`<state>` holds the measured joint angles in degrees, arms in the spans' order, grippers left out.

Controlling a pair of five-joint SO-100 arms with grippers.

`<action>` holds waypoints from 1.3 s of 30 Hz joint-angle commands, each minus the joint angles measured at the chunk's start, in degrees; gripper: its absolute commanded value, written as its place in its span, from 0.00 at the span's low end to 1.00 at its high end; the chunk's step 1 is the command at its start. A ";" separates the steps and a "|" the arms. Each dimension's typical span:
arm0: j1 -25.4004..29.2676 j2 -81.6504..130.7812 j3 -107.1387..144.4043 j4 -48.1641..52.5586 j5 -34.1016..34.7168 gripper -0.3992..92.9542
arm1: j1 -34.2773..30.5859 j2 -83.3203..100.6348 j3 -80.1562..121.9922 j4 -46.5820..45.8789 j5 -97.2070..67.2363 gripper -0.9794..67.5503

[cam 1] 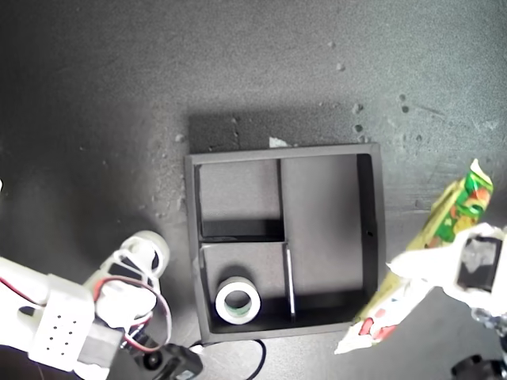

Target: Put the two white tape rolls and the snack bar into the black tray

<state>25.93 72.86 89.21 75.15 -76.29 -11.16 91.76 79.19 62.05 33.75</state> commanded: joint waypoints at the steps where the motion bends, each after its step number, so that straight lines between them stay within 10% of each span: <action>1: -2.29 0.26 -1.23 0.26 -1.41 0.03 | 1.58 0.00 3.52 -7.29 -4.04 0.01; 17: -16.79 10.37 -37.18 21.27 21.97 0.01 | 2.72 -21.27 -6.42 -12.13 -8.26 0.03; 21: -18.02 -7.65 -58.89 29.88 24.17 0.01 | 1.58 -21.27 -5.63 -8.00 -7.12 0.57; 23: -17.93 -12.66 -61.87 29.88 24.17 0.01 | 1.67 -20.92 -5.54 -5.10 -5.80 0.62; 31: -16.08 -21.80 -62.75 29.88 21.62 0.01 | 2.29 -20.39 -21.01 12.13 -1.41 0.61; 39: -16.17 -27.33 -75.41 29.88 22.94 0.01 | 0.62 -21.09 -52.12 24.43 5.36 0.33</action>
<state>9.58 45.35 20.21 104.06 -54.05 -9.49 69.87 37.09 84.73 37.44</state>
